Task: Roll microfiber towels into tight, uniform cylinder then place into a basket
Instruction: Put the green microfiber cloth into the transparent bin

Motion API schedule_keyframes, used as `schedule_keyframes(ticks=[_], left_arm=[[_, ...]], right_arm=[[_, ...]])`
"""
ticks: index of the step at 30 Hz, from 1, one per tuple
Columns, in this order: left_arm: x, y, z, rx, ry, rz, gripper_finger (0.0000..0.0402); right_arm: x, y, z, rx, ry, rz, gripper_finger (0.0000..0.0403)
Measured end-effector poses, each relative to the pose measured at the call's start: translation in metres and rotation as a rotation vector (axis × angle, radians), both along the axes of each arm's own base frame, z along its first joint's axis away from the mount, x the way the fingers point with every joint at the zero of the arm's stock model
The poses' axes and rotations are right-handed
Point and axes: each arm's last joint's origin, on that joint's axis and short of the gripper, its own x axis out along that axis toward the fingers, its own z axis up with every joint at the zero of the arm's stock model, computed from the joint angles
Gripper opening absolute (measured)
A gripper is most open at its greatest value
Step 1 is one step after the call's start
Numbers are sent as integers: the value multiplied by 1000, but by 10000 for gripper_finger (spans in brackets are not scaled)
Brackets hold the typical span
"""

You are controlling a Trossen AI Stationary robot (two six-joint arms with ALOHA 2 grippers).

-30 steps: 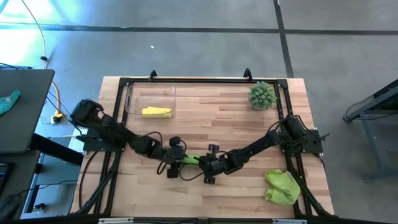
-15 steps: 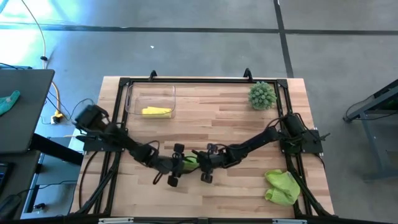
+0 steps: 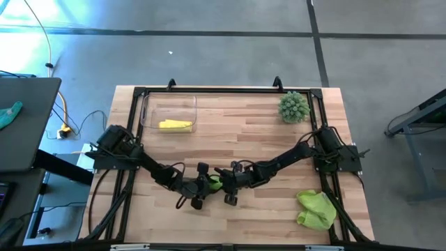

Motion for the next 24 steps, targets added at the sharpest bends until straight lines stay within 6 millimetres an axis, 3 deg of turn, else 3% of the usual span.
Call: schedule_keyframes(ticks=[12, 19, 24], left_arm=[[2, 23, -6, -278, 73, 167, 122], [2, 25, -7, -387, 99, 217, 56], [3, 27, -5, -440, 77, 236, 27]], right_arm=[[-3, 0, 6, -56, 2, 44, 117], [-28, -7, 46, -70, 113, 86, 158], [-53, -10, 75, -55, 208, 97, 166]])
